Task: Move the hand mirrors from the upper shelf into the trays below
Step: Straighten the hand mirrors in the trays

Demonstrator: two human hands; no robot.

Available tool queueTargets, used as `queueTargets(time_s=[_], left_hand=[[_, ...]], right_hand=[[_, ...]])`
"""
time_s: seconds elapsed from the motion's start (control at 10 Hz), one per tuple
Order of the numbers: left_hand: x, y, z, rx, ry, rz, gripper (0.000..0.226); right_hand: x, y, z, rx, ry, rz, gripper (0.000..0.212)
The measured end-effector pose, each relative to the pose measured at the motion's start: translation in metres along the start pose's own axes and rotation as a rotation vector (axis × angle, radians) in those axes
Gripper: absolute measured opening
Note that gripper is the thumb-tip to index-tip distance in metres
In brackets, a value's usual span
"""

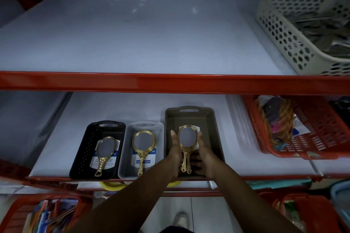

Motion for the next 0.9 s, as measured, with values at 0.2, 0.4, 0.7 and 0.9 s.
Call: queueTargets(time_s=[0.2, 0.4, 0.7, 0.9], left_hand=[[-0.005, -0.003, 0.006, 0.045, 0.002, -0.163, 0.086], [-0.005, -0.008, 0.004, 0.044, 0.008, -0.071, 0.079], [-0.010, 0.003, -0.010, 0.128, -0.035, -0.130, 0.083], [-0.012, 0.013, 0.005, 0.345, -0.465, -0.200, 0.085]], right_hand=[[-0.001, 0.000, 0.004, -0.028, 0.007, -0.051, 0.095], [-0.004, -0.002, 0.007, -0.069, 0.009, -0.074, 0.086], [-0.009, -0.001, 0.019, -0.082, 0.043, 0.000, 0.082], [-0.016, 0.014, 0.034, 0.269, 0.719, 0.493, 0.065]])
Point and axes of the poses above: each hand's wrist, its own z-axis away from the middle knuckle, its own y-axis out of the back of the hand, x = y × z, the point moved 4 cm from there along -z, towards the middle knuckle, and after that the axes turned 12 degrees about y, right-handed, at the moved point
